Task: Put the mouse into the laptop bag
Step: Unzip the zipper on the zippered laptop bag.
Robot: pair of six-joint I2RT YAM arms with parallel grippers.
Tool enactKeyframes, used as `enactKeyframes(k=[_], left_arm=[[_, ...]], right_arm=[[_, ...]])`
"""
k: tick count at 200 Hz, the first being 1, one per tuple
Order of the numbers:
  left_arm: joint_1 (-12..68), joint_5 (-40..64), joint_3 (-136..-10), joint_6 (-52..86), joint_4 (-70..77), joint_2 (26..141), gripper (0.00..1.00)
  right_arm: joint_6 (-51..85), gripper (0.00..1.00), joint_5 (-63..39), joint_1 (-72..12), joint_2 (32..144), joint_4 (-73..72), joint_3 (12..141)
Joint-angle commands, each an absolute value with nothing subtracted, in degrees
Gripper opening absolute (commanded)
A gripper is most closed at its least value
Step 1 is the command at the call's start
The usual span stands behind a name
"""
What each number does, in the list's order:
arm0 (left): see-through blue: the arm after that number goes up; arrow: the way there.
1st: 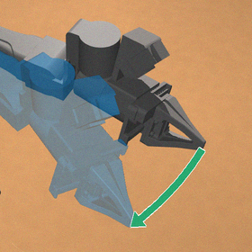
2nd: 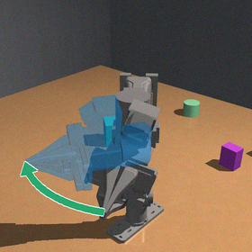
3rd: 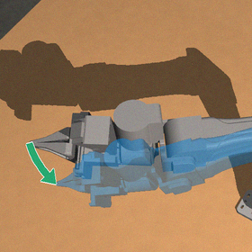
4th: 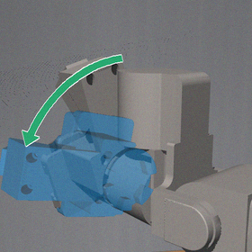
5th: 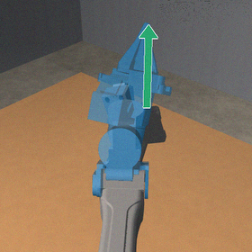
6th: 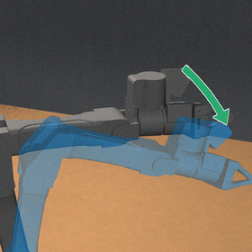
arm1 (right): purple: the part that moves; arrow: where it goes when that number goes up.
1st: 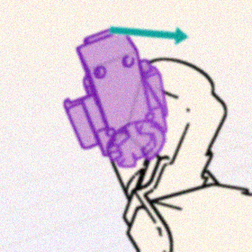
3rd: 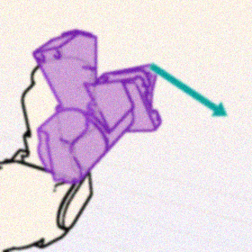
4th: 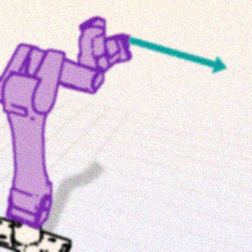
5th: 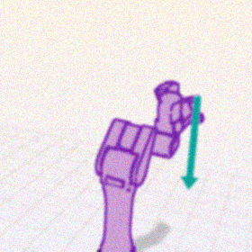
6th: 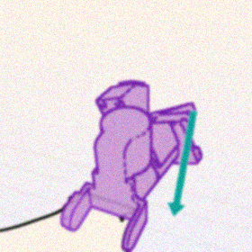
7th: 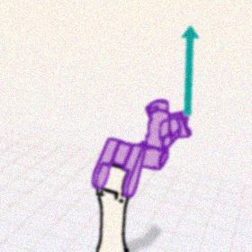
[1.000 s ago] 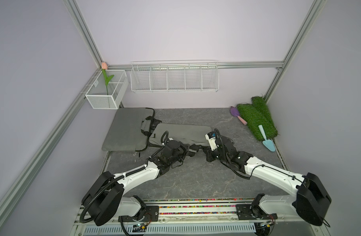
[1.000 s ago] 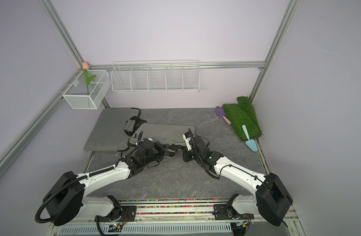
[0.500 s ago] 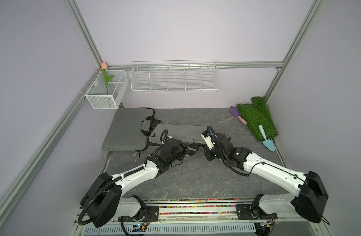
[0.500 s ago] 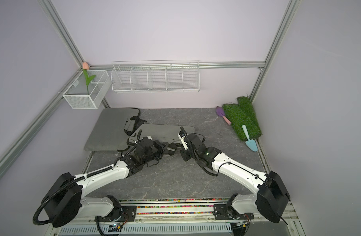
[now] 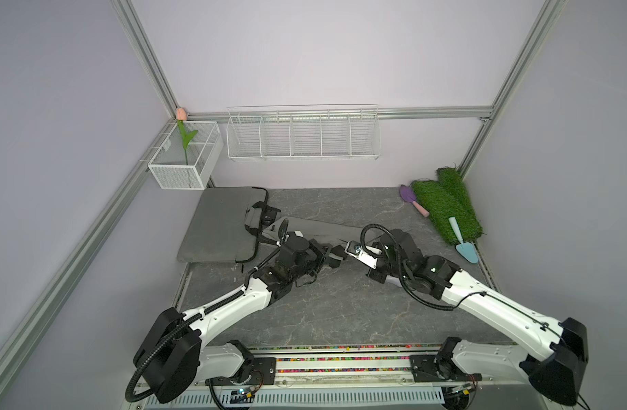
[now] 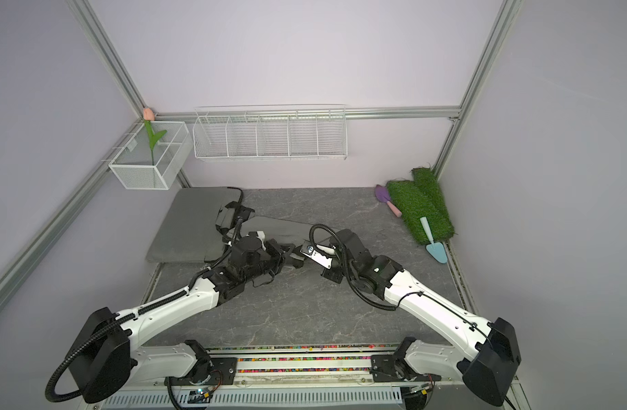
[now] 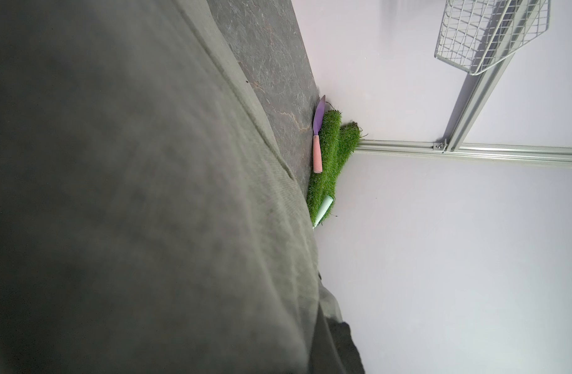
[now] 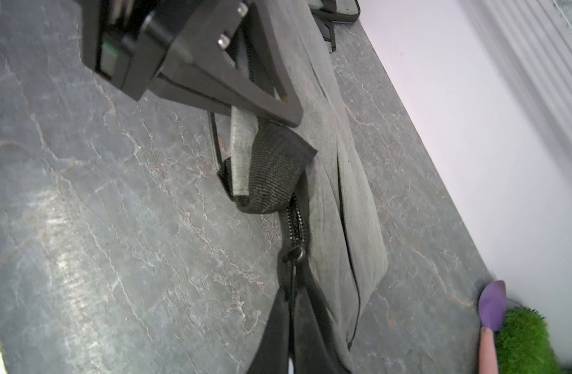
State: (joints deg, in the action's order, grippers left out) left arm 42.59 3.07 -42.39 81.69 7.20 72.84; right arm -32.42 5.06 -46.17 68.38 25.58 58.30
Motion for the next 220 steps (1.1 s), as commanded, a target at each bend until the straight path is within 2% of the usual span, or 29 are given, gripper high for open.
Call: enactKeyframes(k=[1,25,67,98,139,164,220], left_arm=[[40.3,-4.6,-43.9,79.9,2.6,73.2,0.0],[40.3,-3.5,-44.5,79.3,1.6,73.1,0.0],[40.3,-4.8,-45.4,77.8,-1.4,71.8,0.0],[40.3,-3.4,-46.9,76.9,-1.4,72.6,0.0],[40.3,-2.2,-46.7,76.6,-0.6,73.0,0.0],[40.3,-2.3,-47.1,75.9,-1.7,72.0,0.0],[37.9,-4.0,-47.3,74.1,-3.1,70.5,0.0]], right_arm=[[-45.6,0.06,3.2,-46.5,70.9,29.8,61.0],[-50.3,0.06,5.7,-46.3,73.9,28.8,62.1],[-58.9,0.06,7.3,-46.2,68.8,20.3,55.1],[-67.8,0.06,0.6,-45.6,65.1,8.1,46.4],[-72.7,0.06,2.2,-46.3,72.5,13.5,55.6],[-76.7,0.06,3.8,-46.6,75.7,13.1,56.4],[-79.5,0.06,6.2,-45.0,73.3,13.7,54.4]])
